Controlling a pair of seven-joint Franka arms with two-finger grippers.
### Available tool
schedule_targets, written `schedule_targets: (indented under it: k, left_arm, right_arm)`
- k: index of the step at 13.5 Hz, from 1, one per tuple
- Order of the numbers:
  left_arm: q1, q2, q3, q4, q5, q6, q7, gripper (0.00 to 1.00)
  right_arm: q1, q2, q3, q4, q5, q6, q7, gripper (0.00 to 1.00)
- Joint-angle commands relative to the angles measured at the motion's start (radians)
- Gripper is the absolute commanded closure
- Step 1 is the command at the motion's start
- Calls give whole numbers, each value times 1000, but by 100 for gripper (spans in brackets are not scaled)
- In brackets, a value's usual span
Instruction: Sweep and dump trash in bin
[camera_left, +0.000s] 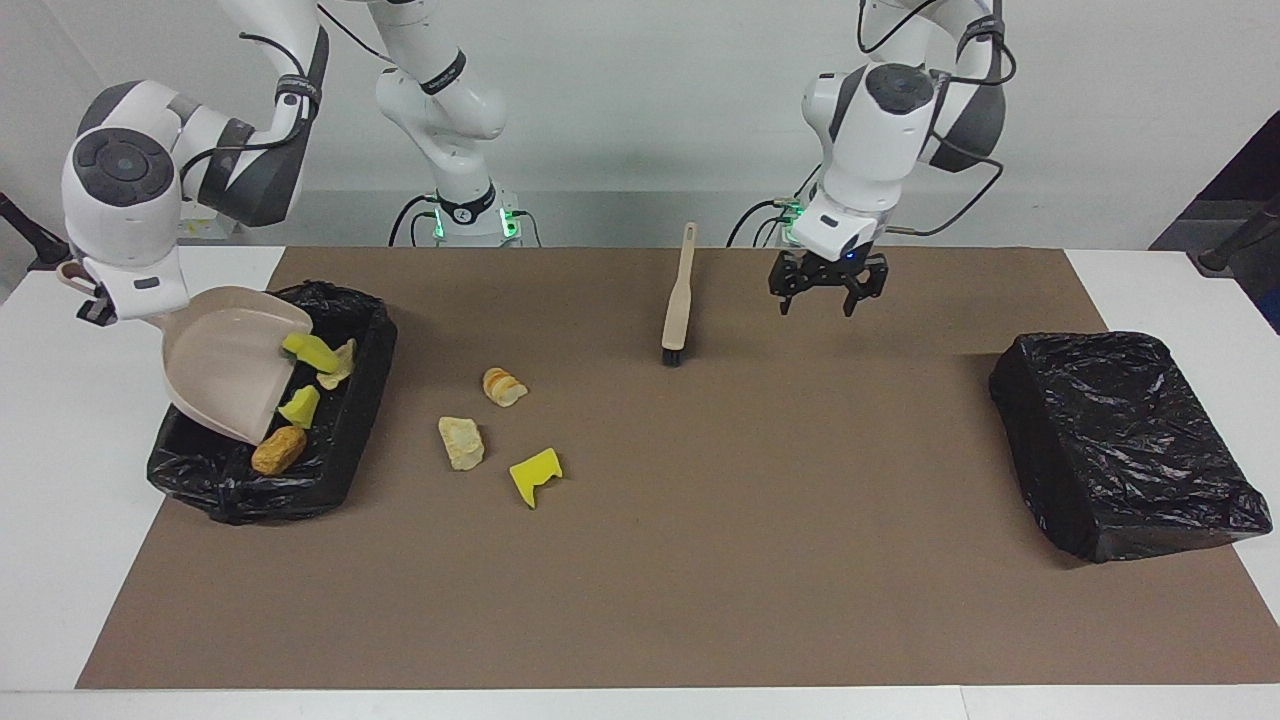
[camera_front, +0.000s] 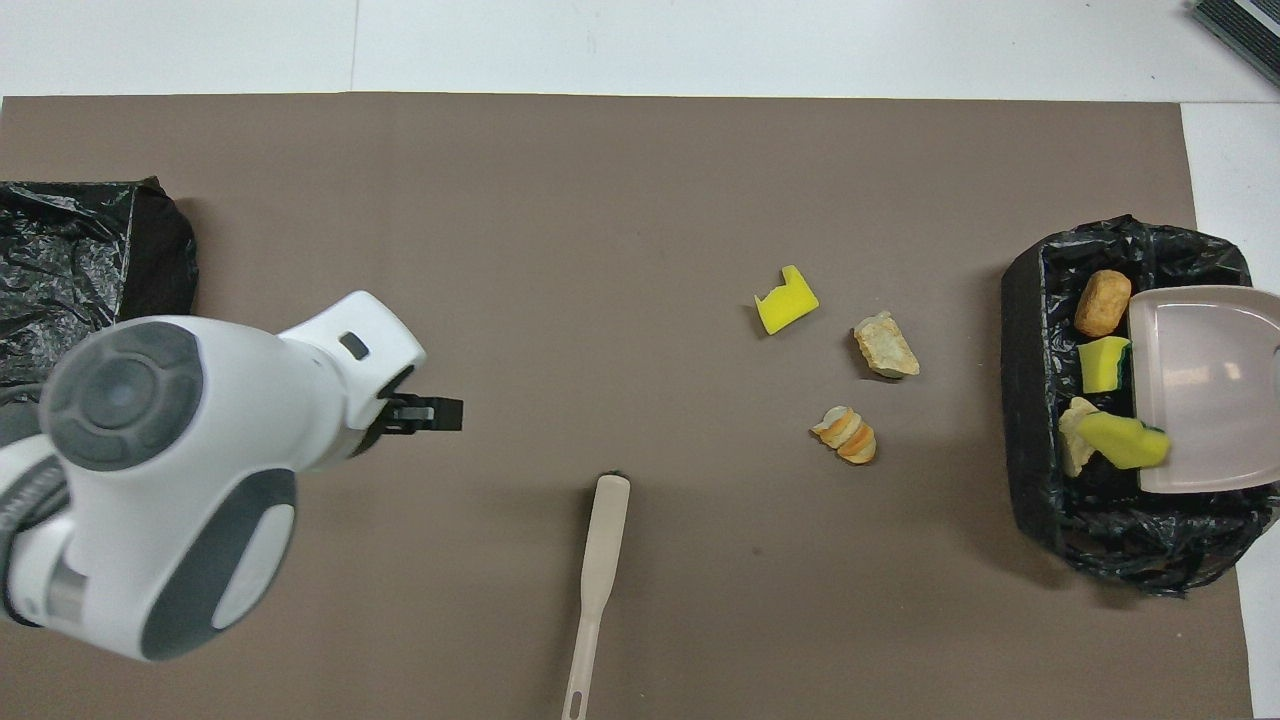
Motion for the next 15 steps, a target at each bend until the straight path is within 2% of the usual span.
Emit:
schedule_targets:
  k: [1, 4, 8, 10, 13, 15]
  left_arm:
    - [98, 73, -15, 186, 19, -132, 128, 0]
    - [187, 74, -15, 303, 19, -201, 234, 0]
    - [261, 107, -13, 444, 18, -337, 340, 0]
    - [265, 139, -13, 508, 16, -393, 340, 0]
    - [264, 127, -13, 496, 13, -394, 335, 0]
    - [262, 119, -13, 483, 13, -395, 326, 0]
  right_arm:
    - [-6, -15, 11, 1, -44, -33, 6, 100]
    - [-7, -16, 14, 52, -43, -70, -20, 100]
    - [-13, -78, 12, 128, -20, -97, -121, 100]
    - [-13, -98, 9, 191, 136, -149, -112, 100]
    - [-10, -101, 12, 198, 351, -147, 20, 100]
    - [12, -109, 63, 187, 464, -143, 158, 100]
